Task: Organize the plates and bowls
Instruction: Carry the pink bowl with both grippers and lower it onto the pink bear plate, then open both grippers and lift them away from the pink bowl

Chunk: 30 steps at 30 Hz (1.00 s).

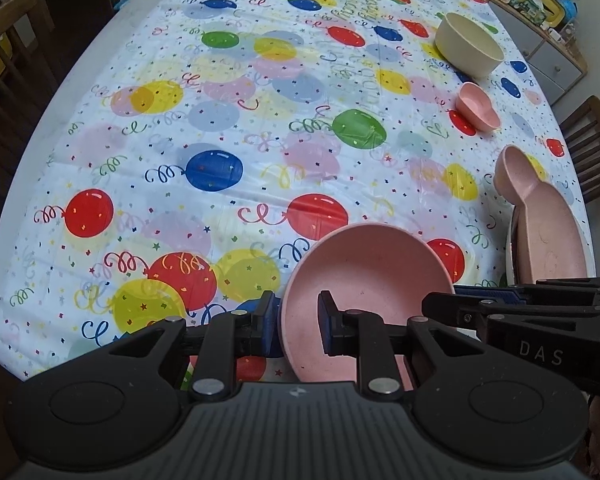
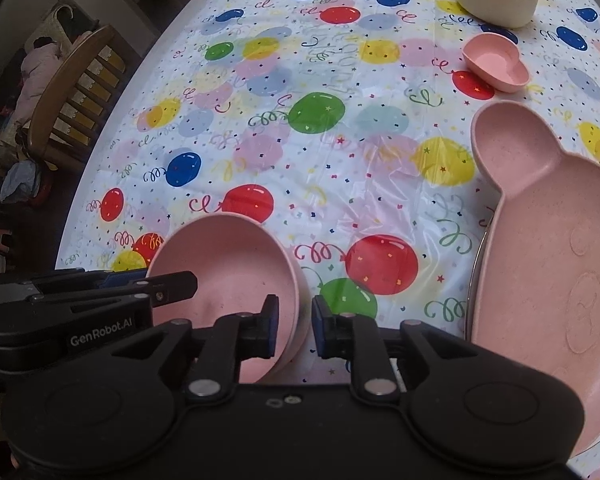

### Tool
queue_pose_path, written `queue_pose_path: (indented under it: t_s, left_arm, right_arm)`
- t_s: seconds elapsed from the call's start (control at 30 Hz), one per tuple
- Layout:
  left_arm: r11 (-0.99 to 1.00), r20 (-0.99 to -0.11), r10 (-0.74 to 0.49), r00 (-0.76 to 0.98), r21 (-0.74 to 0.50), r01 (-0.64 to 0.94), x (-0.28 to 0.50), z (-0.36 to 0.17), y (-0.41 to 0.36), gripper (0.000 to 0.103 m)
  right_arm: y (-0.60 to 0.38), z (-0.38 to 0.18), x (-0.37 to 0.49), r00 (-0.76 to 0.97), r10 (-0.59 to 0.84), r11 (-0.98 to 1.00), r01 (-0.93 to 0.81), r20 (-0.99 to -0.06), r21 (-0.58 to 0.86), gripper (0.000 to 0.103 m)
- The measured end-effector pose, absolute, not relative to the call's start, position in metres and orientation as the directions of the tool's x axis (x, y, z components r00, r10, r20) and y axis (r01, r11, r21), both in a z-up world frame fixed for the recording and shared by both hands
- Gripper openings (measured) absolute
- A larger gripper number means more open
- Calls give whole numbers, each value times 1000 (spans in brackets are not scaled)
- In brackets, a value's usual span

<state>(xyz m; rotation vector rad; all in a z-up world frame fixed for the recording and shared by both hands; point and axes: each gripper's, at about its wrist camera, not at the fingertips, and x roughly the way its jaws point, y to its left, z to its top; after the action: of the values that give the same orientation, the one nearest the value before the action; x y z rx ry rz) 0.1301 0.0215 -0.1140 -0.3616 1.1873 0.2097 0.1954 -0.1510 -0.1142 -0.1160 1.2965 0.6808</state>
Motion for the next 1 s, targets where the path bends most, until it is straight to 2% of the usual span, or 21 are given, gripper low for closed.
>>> queue_pose_path:
  t_s: [0.3,0.57,1.0]
  left_arm:
    - [930,-909,20,416,-136,-342,125,-89,8,23]
    - [914,-894,94,439,-97,-394,117,-69,0,23]
    - [940,-831,69,552,-132,-316,146,-20,-46,25]
  right_arm:
    - [-164,-93,193,147,448,781,-545,-882,306,24]
    - [-186,-66,191,188,504,752,-575,-843,322,34]
    - [-237,-17,197,289,546,751,-585,-786,306,40]
